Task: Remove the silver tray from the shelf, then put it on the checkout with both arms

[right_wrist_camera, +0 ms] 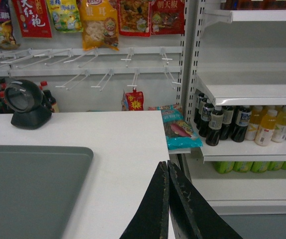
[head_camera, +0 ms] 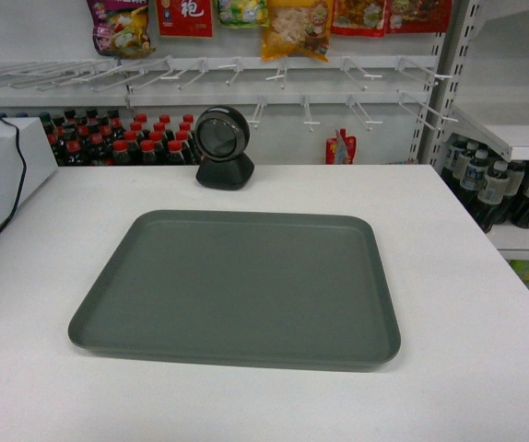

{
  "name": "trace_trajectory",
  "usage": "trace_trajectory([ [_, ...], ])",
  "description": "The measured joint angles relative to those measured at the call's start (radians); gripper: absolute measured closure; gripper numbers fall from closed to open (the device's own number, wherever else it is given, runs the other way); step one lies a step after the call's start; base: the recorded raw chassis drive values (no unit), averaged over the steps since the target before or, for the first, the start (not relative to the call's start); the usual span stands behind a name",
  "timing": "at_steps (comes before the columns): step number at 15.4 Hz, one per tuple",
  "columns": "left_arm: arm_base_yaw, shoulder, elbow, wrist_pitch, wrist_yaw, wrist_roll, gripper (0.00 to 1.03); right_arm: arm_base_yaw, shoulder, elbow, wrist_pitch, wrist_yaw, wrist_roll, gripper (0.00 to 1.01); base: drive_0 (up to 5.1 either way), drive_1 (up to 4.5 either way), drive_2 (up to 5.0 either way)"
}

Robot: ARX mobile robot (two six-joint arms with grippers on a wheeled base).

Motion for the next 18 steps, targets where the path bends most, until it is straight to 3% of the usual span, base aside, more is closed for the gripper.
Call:
trace_trajectory([
  [11, 0.0, -0.52, -0.045, -0.448, 0.0, 0.0, 1.02, 0.003, -0.558, -0.086, -0.456, 0.0, 0.0, 0.99, 0.0, 0.0, 0.0],
  [18, 0.0, -0.69, -0.045, -0.614, 0.0, 0.0, 1.02, 0.003, -0.763, -0.087, -0.65, 0.0, 0.0, 0.99, 0.0, 0.0, 0.0],
])
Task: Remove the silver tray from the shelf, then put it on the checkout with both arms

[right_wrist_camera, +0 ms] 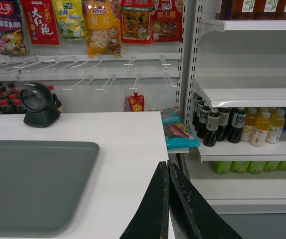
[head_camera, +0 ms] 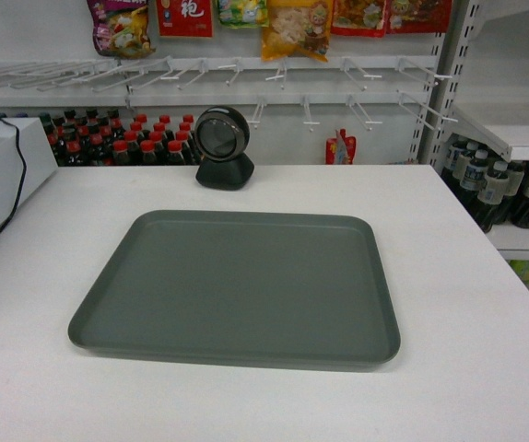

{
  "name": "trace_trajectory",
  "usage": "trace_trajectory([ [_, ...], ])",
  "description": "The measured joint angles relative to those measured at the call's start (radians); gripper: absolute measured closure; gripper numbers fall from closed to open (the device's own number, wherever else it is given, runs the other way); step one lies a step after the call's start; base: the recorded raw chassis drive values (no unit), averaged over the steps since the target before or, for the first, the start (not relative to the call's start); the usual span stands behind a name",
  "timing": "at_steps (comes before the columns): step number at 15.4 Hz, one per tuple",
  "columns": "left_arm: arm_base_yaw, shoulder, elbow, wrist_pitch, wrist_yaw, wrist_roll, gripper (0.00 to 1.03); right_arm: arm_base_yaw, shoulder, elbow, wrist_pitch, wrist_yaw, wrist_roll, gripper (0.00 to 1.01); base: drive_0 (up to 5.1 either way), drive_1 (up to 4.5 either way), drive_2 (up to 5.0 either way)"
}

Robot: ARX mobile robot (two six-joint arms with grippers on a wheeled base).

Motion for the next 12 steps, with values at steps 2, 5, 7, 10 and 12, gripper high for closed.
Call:
trace_trajectory([
  [2, 0.0, -0.011, 0.0, -0.011, 0.0, 0.0, 1.02, 0.0, -0.014, 0.0, -0.013, 0.0, 0.0, 0.99, 0.0, 0.0, 0.0],
  [5, 0.0, -0.047, 0.0, -0.045, 0.0, 0.0, 1.02, 0.0, -0.056, 0.0, -0.055, 0.0, 0.0, 0.99, 0.0, 0.0, 0.0],
  [7, 0.0, -0.26, 0.0, -0.305, 0.002, 0.0, 1.02, 0.0, -0.172, 0.0, -0.172, 0.0, 0.0, 0.99, 0.0, 0.0, 0.0],
  [10, 0.0, -0.279, 0.0, -0.297, 0.0, 0.0, 1.02, 0.0, -0.351, 0.0, -0.35, -0.001, 0.0, 0.99, 0.0, 0.0, 0.0],
  [12, 0.0, -0.279, 0.0, -0.293, 0.002, 0.0, 0.99, 0.0, -0.348, 0.0, -0.366, 0.0, 0.0, 0.94, 0.0, 0.0, 0.0],
])
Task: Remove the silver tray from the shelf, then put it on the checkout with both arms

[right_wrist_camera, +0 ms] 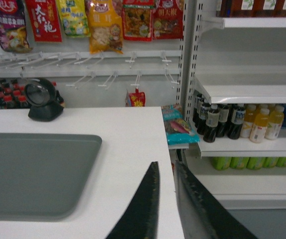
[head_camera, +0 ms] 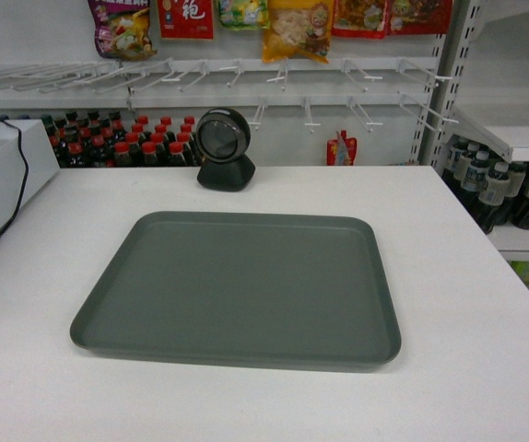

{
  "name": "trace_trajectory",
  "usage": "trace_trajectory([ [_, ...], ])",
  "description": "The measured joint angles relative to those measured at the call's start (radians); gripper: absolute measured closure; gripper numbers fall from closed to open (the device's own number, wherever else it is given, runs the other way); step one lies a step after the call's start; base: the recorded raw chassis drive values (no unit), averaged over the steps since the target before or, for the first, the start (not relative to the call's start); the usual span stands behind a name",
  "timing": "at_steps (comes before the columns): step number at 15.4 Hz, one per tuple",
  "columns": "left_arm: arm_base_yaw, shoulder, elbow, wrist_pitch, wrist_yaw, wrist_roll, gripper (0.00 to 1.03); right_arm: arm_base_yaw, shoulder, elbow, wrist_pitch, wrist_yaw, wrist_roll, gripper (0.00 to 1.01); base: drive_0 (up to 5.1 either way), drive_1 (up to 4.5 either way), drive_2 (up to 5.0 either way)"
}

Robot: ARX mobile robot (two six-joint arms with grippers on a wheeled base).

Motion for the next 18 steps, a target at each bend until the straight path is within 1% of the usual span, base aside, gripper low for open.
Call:
trace_trajectory([
  [1, 0.0, 0.0, 0.0, 0.0, 0.0, 0.0, 0.86, 0.0, -0.002, 0.0, 0.013, -0.001, 0.0, 0.81, 0.0, 0.0, 0.0],
  [3, 0.0, 0.0, 0.0, 0.0, 0.0, 0.0, 0.64, 0.0, -0.002, 0.0, 0.007, -0.001, 0.0, 0.59, 0.0, 0.0, 0.0],
  [5, 0.0, 0.0, 0.0, 0.0, 0.0, 0.0, 0.39, 0.0, -0.002, 0.0, 0.006, -0.001, 0.0, 0.33, 0.0, 0.0, 0.0],
  [7, 0.0, 0.0, 0.0, 0.0, 0.0, 0.0, 0.17, 0.0, -0.002, 0.0, 0.007, -0.001, 0.0, 0.11, 0.0, 0.0, 0.0],
  [8, 0.0, 0.0, 0.0, 0.0, 0.0, 0.0, 0.04, 0.0, -0.002, 0.0, 0.007, -0.001, 0.0, 0.01, 0.0, 0.0, 0.0],
  [9, 0.0, 0.0, 0.0, 0.0, 0.0, 0.001, 0.05, 0.0, -0.002, 0.0, 0.007, -0.001, 0.0, 0.04, 0.0, 0.0, 0.0],
  [18, 0.0, 0.0, 0.0, 0.0, 0.0, 0.0, 0.05, 0.0, -0.002, 0.0, 0.007, -0.001, 0.0, 0.03, 0.0, 0.0, 0.0],
])
